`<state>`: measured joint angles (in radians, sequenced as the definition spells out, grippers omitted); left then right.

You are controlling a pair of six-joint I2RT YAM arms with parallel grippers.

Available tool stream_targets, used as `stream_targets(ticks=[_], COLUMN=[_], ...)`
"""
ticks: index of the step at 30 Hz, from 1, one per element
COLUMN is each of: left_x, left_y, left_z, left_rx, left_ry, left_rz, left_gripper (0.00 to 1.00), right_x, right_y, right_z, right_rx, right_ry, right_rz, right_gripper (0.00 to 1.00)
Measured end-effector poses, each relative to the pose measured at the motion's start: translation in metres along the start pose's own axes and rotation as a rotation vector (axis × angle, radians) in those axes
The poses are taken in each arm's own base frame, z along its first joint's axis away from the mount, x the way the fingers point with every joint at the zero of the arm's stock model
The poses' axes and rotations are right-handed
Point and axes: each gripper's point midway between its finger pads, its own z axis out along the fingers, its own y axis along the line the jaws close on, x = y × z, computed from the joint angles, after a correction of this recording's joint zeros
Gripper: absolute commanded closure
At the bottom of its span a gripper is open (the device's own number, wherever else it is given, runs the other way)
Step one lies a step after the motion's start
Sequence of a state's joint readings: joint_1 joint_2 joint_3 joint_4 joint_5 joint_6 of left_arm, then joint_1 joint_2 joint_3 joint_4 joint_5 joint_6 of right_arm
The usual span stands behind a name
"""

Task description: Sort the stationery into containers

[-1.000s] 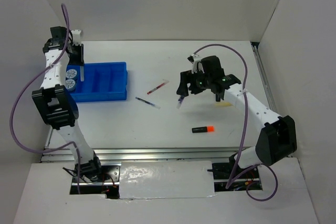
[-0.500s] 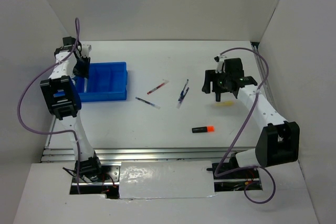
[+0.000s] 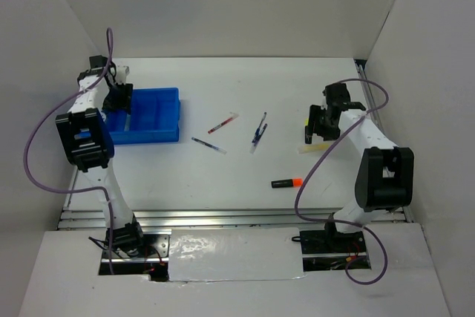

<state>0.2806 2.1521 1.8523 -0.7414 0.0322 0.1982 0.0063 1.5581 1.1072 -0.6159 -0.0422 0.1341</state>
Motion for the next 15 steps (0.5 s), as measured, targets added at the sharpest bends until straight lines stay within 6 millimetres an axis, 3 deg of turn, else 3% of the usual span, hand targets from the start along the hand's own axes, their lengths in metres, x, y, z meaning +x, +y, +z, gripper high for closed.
stream_targets(ticks=[3, 4, 5, 7, 15], left_x=[0.001, -0.001, -0.004, -0.012, -0.050], left_y=[-0.004, -0.005, -0.006, -0.010, -0.020], left_z=[-0.010, -0.016, -0.022, -0.039, -0.102], left_rx=[0.004, 0.004, 0.006, 0.013, 0.047], left_ry=[-0.027, -0.049, -0.069, -0.126, -0.364], left_rz=[-0.021, -0.027, -0.033, -0.050, -0.069], left_gripper=[0.30, 0.15, 0.07, 0.02, 0.01], right_x=[0.004, 0.006, 0.008, 0.012, 0.036], right_y=[-0.006, -0.007, -0.009, -0.011, -0.007], right_z=[0.003, 0.003, 0.004, 0.008, 0.042], right_rx=[0.048, 0.062, 0.076, 0.108, 0.158], right_ry=[0.028, 0.035, 0.044, 0.064, 0.186], right_rz=[0.063, 0.083, 0.101, 0.137, 0.238], right_gripper=[0.33, 0.33, 0.33, 0.30, 0.23])
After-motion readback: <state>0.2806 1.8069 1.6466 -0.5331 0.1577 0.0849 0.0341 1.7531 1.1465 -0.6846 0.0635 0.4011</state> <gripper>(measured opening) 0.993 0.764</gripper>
